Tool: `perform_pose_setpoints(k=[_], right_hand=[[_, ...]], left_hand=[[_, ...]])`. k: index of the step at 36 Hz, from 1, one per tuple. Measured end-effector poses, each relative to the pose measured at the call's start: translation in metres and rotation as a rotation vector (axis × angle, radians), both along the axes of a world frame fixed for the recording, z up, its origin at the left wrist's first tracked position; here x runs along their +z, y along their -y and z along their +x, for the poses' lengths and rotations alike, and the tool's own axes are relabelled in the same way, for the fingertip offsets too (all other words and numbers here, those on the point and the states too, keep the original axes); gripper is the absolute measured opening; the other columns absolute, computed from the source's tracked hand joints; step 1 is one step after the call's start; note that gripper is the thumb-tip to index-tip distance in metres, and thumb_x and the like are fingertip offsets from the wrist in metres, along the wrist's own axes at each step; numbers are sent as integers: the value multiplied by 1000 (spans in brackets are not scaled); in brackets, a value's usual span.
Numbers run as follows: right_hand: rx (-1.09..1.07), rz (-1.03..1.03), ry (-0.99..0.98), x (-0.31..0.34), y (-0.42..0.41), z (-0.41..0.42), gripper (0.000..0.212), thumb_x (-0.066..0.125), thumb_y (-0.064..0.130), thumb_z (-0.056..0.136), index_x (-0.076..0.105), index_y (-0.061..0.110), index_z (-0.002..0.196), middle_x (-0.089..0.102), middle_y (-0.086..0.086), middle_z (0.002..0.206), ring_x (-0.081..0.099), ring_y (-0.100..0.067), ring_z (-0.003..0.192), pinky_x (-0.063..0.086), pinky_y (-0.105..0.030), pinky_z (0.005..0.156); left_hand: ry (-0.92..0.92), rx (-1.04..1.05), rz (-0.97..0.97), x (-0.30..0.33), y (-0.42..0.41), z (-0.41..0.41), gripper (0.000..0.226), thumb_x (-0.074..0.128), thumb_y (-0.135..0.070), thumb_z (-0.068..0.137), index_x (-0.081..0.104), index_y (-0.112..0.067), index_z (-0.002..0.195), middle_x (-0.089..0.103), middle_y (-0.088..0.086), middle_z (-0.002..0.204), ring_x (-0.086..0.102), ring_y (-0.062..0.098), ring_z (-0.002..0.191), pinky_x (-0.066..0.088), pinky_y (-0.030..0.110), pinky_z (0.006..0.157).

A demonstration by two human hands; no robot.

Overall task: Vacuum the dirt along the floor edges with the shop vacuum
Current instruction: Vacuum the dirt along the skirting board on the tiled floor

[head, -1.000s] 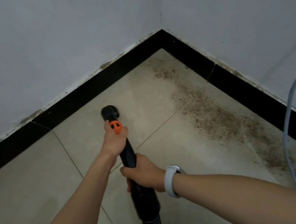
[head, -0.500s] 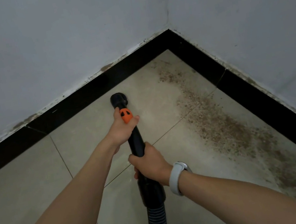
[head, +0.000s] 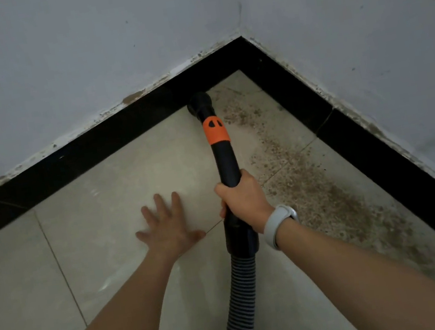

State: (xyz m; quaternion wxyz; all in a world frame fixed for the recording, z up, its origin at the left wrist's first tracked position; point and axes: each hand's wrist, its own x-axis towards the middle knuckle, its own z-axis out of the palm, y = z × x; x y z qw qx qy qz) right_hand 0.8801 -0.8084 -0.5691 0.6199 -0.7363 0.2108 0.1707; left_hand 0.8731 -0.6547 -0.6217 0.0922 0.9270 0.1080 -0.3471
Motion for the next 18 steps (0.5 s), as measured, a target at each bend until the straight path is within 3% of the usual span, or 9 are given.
perform_pose_setpoints(k=[8,15,18], right_hand=[[-181,97,6,-4,33,32,15,58,5,85,47,7,95,53,-8,55,53,-20,42,50,-31,48],[-226,21,31,-1,36,47,10,59,8,86,49,8,88,54,-9,59,53,-19,42,49,-28,44],[-207,-58,55,-4,32,47,15,59,10,84,49,7,95,56,-12,69,54,-18,42,49,-27,44]], left_hand=[[6,13,-16,1,4,5,114,72,-51,78,-11,-27,151,-28,3,156,-19,43,142,14,67,110],[8,16,-7,-1,4,6,114,73,-50,77,-10,-28,151,-27,3,156,-19,43,142,14,68,110],[5,12,-9,-1,4,6,114,73,-49,77,-10,-27,152,-26,3,156,-18,44,142,15,68,109]])
